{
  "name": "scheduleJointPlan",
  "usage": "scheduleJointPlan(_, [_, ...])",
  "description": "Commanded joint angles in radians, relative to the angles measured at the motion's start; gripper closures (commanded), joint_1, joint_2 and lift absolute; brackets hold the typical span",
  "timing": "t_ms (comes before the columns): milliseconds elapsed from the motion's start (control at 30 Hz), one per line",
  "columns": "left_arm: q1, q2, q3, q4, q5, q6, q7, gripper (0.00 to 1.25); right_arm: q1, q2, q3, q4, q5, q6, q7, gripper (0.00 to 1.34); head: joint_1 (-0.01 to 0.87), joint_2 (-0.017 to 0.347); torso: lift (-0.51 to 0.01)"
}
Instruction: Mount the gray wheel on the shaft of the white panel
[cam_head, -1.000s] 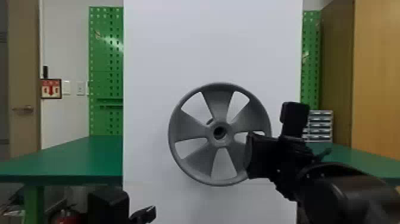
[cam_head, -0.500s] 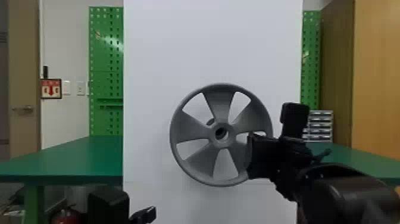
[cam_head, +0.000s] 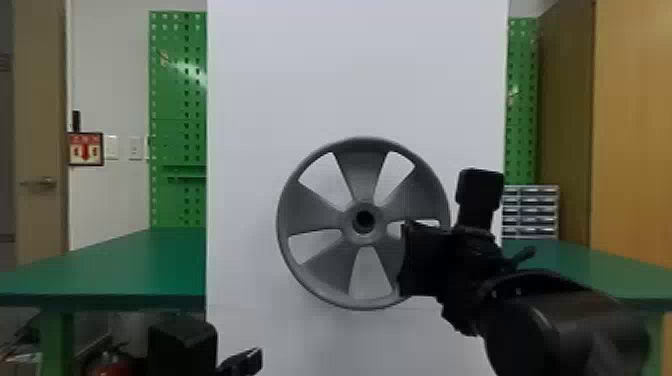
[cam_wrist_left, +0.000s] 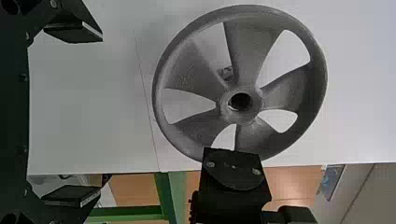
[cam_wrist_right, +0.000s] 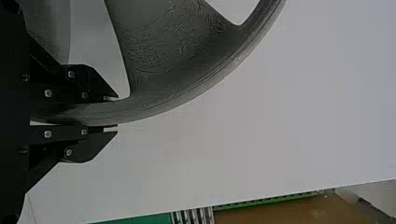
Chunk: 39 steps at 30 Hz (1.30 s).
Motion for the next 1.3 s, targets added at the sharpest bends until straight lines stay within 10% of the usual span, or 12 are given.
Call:
scheduleJointPlan(0, [0.001,0.000,0.000,0.000,0.000,0.000,0.000,0.13,-0.003,0.000,-0.006,0.000,-0.004,-0.001,-0.013,1.21,0.034,0.032,-0.490])
scheduleJointPlan(1267, [-0.011,0.003,-0.003,0.000,0.002,0.000,0.000,0.13,-0.034,0.020,-0.001,0.072,-0.019,-0.077,-0.064,1.21,0.034,0.032,-0.490])
